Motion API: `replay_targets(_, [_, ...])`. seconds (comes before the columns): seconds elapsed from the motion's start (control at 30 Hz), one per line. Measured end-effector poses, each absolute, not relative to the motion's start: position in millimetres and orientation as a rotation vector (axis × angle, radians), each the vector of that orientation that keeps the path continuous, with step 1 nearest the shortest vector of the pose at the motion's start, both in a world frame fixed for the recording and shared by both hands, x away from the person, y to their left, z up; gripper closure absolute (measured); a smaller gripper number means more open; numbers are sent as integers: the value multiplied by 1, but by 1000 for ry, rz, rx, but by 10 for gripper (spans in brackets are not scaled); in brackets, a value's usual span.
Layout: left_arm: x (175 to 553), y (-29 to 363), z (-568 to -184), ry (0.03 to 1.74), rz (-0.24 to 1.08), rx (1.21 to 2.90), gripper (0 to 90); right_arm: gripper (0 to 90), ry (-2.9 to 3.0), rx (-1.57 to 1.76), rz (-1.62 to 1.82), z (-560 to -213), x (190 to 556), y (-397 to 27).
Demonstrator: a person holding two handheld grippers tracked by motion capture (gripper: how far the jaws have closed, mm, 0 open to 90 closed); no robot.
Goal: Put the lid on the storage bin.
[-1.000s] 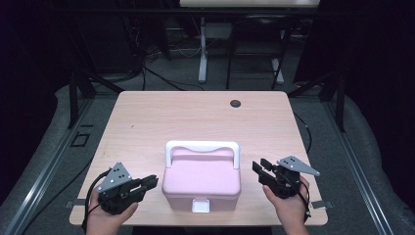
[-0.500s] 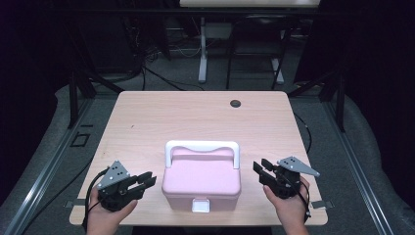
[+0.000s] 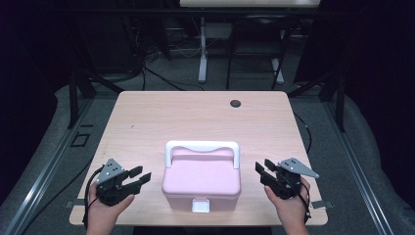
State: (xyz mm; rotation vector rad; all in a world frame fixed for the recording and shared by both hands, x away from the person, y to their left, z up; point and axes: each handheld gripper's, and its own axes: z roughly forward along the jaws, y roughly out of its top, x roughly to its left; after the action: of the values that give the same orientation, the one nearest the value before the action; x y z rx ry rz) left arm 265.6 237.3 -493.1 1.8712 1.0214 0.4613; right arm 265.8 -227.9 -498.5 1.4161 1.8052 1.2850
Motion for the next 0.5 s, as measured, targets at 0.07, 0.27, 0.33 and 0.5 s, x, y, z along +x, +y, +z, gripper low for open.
replay_targets(0.07, [269,241,-499,1039,460,1865,563,587,1802,1412,1275,-501,266,-229])
replay_targets(0.27, [277,246,-511,1068,451,1866,548,586,1808,1412,1250,-509,267,-230])
replay_targets(0.33, [279,246,-515,1075,453,1858,545,582,1812,1416,1245,-512,267,-230])
replay_targets(0.5, [282,249,-520,1087,451,1859,551,569,1817,1411,1240,-519,267,-229])
